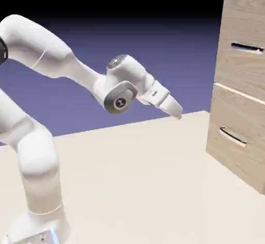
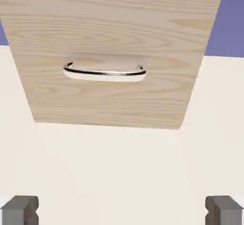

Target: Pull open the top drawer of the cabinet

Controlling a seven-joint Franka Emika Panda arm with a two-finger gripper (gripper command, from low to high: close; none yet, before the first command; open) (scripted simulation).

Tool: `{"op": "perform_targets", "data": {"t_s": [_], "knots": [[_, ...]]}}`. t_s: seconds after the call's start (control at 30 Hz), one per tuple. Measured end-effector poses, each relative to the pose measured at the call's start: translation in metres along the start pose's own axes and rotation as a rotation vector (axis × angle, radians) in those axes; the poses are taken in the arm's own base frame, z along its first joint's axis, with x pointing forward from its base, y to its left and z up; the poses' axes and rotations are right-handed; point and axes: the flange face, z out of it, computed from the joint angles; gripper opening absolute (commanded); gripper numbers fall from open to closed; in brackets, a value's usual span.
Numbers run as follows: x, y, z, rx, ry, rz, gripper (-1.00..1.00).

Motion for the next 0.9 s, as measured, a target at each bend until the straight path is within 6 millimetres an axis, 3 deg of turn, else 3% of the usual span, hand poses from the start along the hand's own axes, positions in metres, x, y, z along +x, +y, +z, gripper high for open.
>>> {"op": "perform_targets", "data": {"t_s": [0.2, 0.4, 0.67, 0.9], "knots": [[0.049, -0.027, -0.022, 0.040, 0.122, 0.131, 0.00], [0.085, -0.055, -0.039, 0.098, 0.216, 0.251, 0.00], [0.115, -0.091, -0.047, 0.193, 0.295, 0.403, 0.00], [0.129, -0.119, -0.037, 0.288, 0.322, 0.539, 0.00]]}}
